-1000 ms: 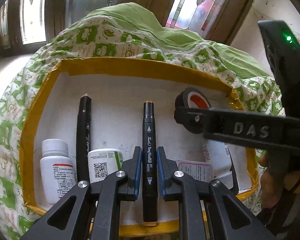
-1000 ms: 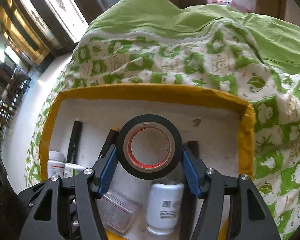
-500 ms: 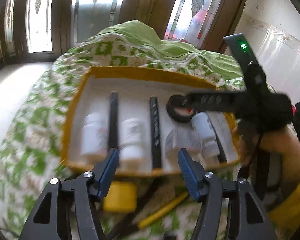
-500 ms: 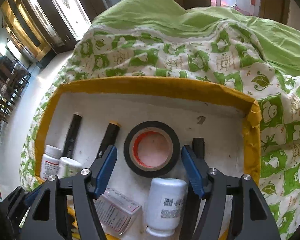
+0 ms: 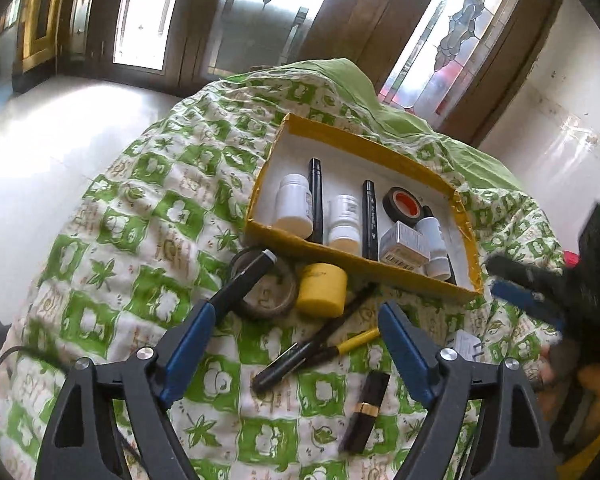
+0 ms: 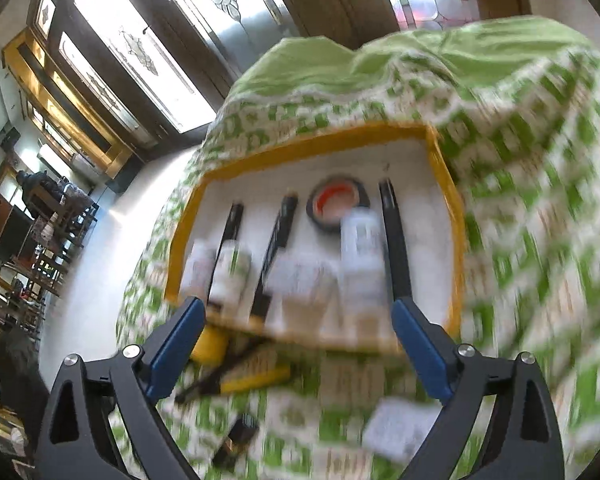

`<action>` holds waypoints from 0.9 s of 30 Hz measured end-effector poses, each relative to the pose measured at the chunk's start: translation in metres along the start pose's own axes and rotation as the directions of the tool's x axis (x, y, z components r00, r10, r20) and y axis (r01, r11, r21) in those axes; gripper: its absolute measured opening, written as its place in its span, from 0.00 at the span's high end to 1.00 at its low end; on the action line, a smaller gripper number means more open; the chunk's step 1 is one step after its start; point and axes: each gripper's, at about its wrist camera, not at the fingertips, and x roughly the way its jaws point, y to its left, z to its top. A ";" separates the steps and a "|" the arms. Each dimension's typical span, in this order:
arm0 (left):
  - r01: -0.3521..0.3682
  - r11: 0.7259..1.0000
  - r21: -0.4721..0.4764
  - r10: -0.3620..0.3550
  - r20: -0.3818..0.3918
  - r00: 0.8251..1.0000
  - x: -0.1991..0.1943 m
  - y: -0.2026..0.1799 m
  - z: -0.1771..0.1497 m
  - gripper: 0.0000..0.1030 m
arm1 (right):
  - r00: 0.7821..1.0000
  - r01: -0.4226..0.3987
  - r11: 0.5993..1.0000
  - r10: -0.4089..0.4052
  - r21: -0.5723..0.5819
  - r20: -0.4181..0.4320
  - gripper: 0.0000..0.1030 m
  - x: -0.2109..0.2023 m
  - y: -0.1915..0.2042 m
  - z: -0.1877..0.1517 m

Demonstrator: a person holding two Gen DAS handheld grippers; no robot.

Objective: Organize rigid objects
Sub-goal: 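Move the left tool to the black lipstick tube while the right tool approaches the white plug adapter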

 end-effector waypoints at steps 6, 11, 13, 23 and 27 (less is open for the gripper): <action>-0.003 1.000 0.011 0.003 -0.003 1.000 -0.005 -0.005 -0.013 0.16 | 1.000 0.016 1.000 -0.016 0.019 -0.014 0.08 -0.016 -0.009 -0.030; 0.002 0.999 0.032 -0.001 -0.031 1.000 -0.001 -0.012 -0.019 0.16 | 1.000 0.012 0.997 -0.011 0.070 -0.013 0.08 -0.021 -0.022 -0.031; 0.004 0.999 0.052 -0.002 -0.043 0.999 0.002 -0.017 -0.023 0.16 | 1.000 0.016 0.996 -0.013 0.086 -0.025 0.08 -0.020 -0.026 -0.032; 0.048 0.981 0.187 -0.025 -0.122 0.992 0.017 -0.050 -0.037 0.16 | 0.982 0.143 0.990 -0.140 0.008 -0.129 0.08 -0.001 -0.021 -0.039; 0.069 0.967 0.246 -0.018 -0.203 0.979 0.032 -0.063 -0.046 0.17 | 0.945 0.245 0.967 -0.254 -0.065 -0.207 0.08 0.018 -0.019 -0.048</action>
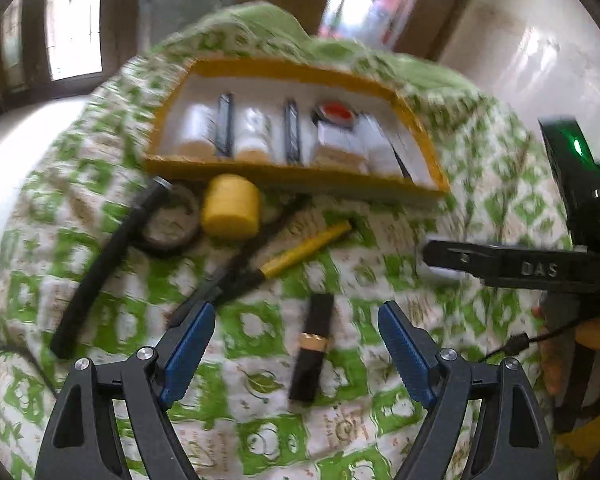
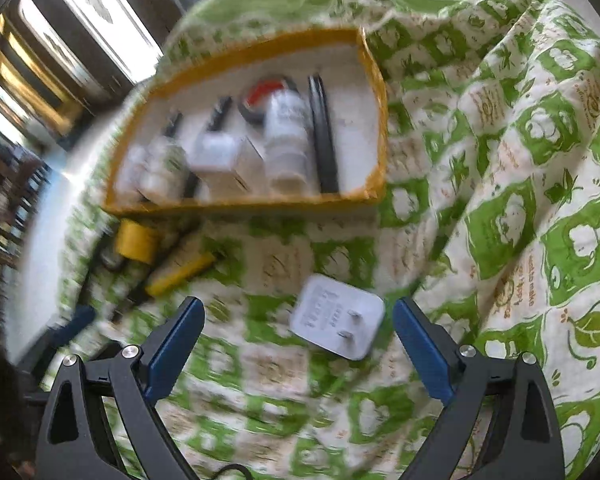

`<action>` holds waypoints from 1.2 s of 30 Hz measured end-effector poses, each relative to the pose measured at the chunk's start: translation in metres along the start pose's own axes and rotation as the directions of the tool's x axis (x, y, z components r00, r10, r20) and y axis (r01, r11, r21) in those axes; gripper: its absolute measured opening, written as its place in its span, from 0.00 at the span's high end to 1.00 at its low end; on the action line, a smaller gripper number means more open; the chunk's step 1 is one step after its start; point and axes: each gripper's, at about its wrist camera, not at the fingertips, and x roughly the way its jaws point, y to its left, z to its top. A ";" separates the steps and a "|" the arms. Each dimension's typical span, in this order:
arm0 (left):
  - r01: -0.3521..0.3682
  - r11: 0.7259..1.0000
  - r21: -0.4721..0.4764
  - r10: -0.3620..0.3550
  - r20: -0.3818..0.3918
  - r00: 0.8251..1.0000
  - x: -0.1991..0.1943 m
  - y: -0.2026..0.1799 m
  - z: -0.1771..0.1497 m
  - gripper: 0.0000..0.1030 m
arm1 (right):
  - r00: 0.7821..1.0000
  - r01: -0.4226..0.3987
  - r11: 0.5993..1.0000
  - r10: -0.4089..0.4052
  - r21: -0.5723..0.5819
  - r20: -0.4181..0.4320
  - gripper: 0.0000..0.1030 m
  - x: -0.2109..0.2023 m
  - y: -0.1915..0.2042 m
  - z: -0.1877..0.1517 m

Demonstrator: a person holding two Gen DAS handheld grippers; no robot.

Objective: Organize rigid objects
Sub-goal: 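Move the left tool to the black lipstick tube while the right tool approaches the white plug adapter, then grasp the lipstick tube with the left tool while the right tool grasps the plug adapter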

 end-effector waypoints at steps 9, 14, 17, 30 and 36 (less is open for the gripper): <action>-0.015 0.998 0.055 0.023 -0.146 0.989 0.030 -0.011 -0.004 0.78 | 0.984 0.124 0.992 -0.128 -0.040 -0.126 0.36 0.038 0.000 -0.004; 0.007 1.000 0.026 -0.003 -0.135 0.991 0.024 -0.002 -0.002 0.81 | 0.993 0.097 0.993 -0.101 -0.063 -0.063 0.51 0.028 0.006 -0.003; 0.013 1.000 0.010 -0.011 -0.118 0.993 0.019 0.005 -0.002 0.81 | 0.999 0.025 0.997 -0.027 -0.070 -0.022 0.52 0.016 0.009 -0.002; 0.015 1.000 -0.016 -0.018 -0.162 0.987 0.025 0.011 -0.011 0.80 | 0.998 0.001 0.988 0.009 -0.157 0.061 0.52 -0.011 0.020 -0.004; 0.023 1.000 -0.021 -0.026 -0.152 0.988 0.021 0.013 -0.015 0.81 | 0.991 0.002 0.991 0.015 -0.131 0.131 0.44 -0.020 0.019 -0.003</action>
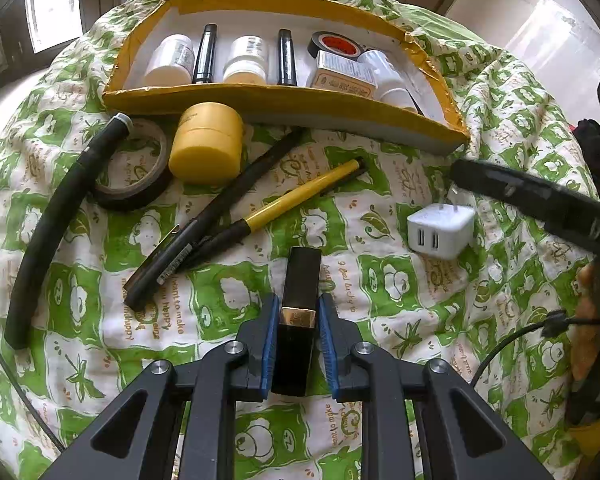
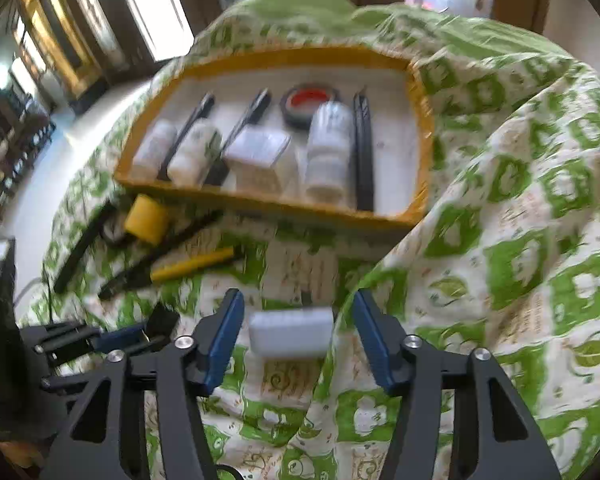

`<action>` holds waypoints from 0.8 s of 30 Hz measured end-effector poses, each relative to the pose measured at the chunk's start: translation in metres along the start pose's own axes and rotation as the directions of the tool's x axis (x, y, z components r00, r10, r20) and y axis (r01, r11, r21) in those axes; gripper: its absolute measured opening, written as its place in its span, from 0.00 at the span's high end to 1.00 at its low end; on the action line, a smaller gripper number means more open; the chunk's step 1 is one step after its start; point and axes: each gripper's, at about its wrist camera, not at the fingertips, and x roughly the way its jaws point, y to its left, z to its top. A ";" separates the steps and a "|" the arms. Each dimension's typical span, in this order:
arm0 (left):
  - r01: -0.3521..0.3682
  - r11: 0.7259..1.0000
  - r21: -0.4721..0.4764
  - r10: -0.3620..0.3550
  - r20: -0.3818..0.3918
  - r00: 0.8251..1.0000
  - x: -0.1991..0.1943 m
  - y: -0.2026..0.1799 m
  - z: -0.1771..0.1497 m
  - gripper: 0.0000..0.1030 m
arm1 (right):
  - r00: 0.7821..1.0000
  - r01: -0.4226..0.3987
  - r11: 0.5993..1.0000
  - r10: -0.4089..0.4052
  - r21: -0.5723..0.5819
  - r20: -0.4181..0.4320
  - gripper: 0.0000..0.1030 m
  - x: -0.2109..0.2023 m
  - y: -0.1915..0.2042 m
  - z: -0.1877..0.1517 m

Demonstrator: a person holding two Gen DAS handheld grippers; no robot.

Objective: Organize rigid objects
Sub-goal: 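Grasp the lipstick tube with the left tool while the right tool grasps the plug adapter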

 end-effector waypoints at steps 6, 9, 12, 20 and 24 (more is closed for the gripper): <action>-0.002 1.000 0.007 0.002 0.009 1.000 0.002 -0.007 0.005 0.83 | 0.996 -0.087 0.996 0.087 -0.003 0.015 0.43 -0.005 0.001 0.004; 0.000 1.000 0.004 0.000 0.005 1.000 0.003 -0.005 0.005 0.83 | 0.994 -0.096 0.995 0.095 -0.034 -0.051 0.41 0.007 0.010 0.001; 0.001 1.000 0.002 -0.001 0.002 1.000 0.003 -0.005 0.006 0.83 | 0.990 -0.058 0.996 0.048 -0.068 -0.135 0.40 0.021 0.016 -0.007; 0.004 1.000 -0.002 -0.004 -0.005 1.000 0.004 -0.004 0.007 0.83 | 0.963 0.075 0.986 -0.111 -0.151 -0.246 0.37 0.049 0.024 -0.018; 0.004 1.000 0.001 -0.004 0.000 1.000 0.003 -0.002 0.007 0.83 | 0.964 0.048 0.996 -0.065 -0.073 -0.256 0.52 0.052 0.012 -0.014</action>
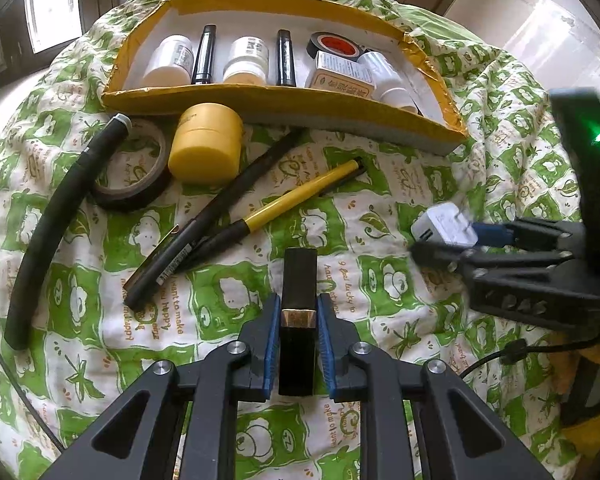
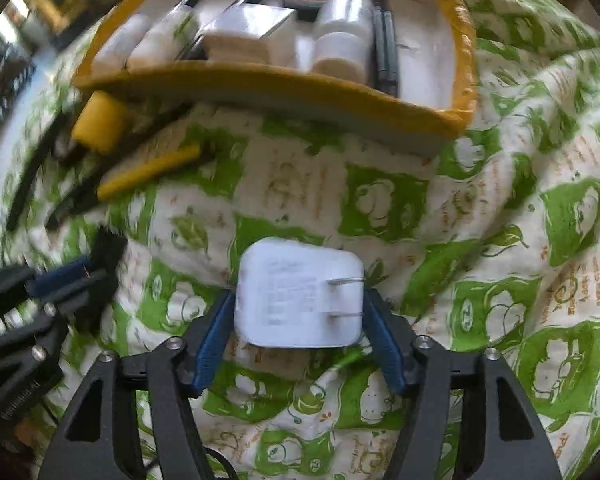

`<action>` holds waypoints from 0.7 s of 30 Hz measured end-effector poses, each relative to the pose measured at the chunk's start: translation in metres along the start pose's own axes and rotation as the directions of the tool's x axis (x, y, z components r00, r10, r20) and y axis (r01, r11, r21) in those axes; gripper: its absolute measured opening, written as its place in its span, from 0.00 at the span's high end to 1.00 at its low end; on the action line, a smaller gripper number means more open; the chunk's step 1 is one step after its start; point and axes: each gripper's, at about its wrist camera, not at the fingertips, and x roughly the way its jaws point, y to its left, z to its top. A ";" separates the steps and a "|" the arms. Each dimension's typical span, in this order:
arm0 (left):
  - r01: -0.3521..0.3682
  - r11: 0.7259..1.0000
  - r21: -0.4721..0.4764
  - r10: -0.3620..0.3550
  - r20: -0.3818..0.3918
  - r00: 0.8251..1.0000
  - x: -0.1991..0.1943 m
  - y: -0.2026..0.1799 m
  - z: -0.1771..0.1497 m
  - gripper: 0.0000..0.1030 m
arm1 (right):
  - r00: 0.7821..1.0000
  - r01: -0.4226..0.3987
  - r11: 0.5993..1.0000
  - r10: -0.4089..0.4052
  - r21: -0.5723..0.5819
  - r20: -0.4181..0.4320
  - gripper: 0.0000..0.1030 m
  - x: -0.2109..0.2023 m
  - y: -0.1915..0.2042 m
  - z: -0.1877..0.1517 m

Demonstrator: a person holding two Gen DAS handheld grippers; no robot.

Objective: Organize rigid objects
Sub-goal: 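Grasp the lipstick tube with the left tool while the right tool grasps the plug adapter, then lift and carry the lipstick tube and plug adapter toward the tray with both tools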

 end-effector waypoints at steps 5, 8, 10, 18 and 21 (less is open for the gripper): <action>0.006 1.000 -0.001 -0.006 0.033 0.999 -0.008 0.002 -0.001 0.83 | 0.993 -0.071 0.997 0.073 -0.027 0.095 0.53 -0.019 0.008 0.001; 0.015 1.000 -0.013 -0.015 0.061 0.998 -0.014 0.004 0.000 0.83 | 0.982 -0.104 0.994 0.110 -0.046 0.152 0.53 -0.031 0.012 0.001; 0.022 0.999 -0.024 -0.020 0.068 0.997 -0.016 0.007 0.000 0.83 | 0.977 -0.113 0.992 0.121 -0.058 0.173 0.52 -0.039 0.011 0.003; 0.037 0.999 -0.030 -0.035 0.048 0.998 -0.013 0.007 0.000 0.83 | 0.977 -0.105 0.992 0.115 -0.064 0.177 0.52 -0.036 0.015 0.001; 0.008 1.000 -0.026 -0.009 -0.020 1.000 0.002 0.004 0.001 0.83 | 0.978 -0.103 0.993 0.112 -0.064 0.173 0.52 -0.036 0.012 -0.001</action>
